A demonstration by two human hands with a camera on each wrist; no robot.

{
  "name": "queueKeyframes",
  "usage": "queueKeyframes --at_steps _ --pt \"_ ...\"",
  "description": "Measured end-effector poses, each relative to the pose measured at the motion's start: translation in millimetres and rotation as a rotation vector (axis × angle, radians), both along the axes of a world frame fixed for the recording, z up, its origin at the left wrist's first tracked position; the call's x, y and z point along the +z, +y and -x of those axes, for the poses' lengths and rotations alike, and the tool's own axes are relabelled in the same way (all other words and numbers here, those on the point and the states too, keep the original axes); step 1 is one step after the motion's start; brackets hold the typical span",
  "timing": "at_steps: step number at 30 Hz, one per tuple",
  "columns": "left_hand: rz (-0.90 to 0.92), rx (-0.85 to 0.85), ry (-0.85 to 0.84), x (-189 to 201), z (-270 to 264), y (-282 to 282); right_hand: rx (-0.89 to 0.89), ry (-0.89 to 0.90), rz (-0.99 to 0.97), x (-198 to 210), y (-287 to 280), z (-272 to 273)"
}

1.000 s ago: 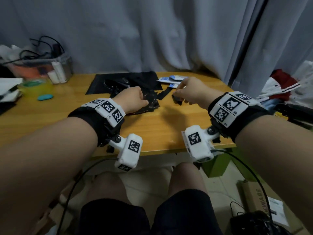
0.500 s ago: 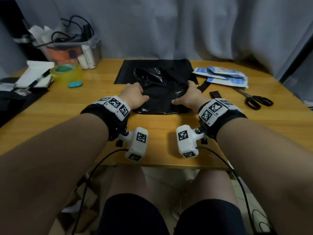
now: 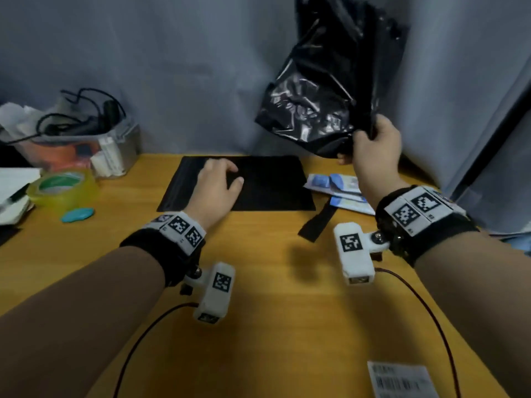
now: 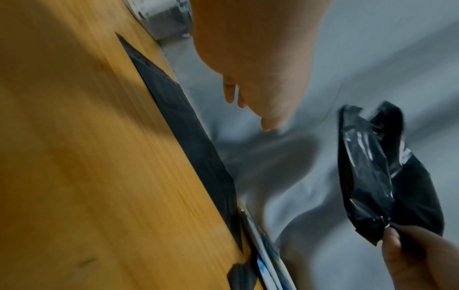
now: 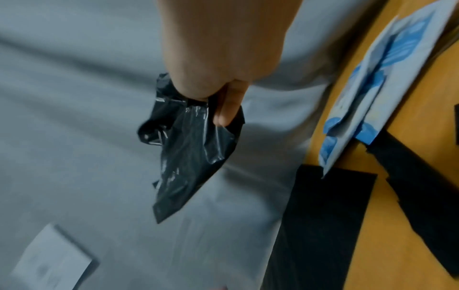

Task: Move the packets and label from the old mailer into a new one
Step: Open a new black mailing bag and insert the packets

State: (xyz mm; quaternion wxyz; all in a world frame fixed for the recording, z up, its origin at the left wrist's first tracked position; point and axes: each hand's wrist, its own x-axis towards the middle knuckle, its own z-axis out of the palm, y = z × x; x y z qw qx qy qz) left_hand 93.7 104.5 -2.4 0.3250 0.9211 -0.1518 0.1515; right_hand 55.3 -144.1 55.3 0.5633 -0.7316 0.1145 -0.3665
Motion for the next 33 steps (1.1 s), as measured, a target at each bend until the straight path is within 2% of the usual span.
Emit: queueKeyframes --at_steps 3,6,9,11,14,19,23,26,28,30,33 --pt "-0.162 -0.039 0.099 -8 -14 -16 -0.103 0.066 -0.173 -15 -26 -18" --pt "-0.41 -0.089 0.209 -17 -31 -26 -0.169 0.235 -0.239 -48 -53 -33" --pt "-0.762 -0.068 0.372 -26 -46 -27 -0.142 0.357 -0.351 -76 -71 -43" --pt "-0.876 -0.002 0.524 -31 -56 -18 -0.125 0.392 -0.347 -82 -76 -48" --pt "-0.908 0.035 0.659 -28 -59 -3 -0.093 0.409 -0.345 -82 -72 -51" --pt "-0.995 0.05 0.481 -15 -41 5 -0.094 0.424 -0.257 -83 -42 -45" --pt "-0.91 0.011 0.463 -8 -19 5 -0.045 0.463 -0.091 -85 -17 -40" --pt "-0.792 -0.049 0.44 -5 -2 0 0.062 0.474 0.015 -72 8 -36" --pt "-0.683 -0.136 0.48 -1 9 -1 0.158 0.465 -0.011 -61 25 -33" --pt "-0.663 -0.246 0.543 4 19 5 0.244 0.452 -0.073 -56 35 -34" --pt "-0.839 -0.285 0.674 8 29 31 0.334 0.563 -0.061 -58 41 -35"
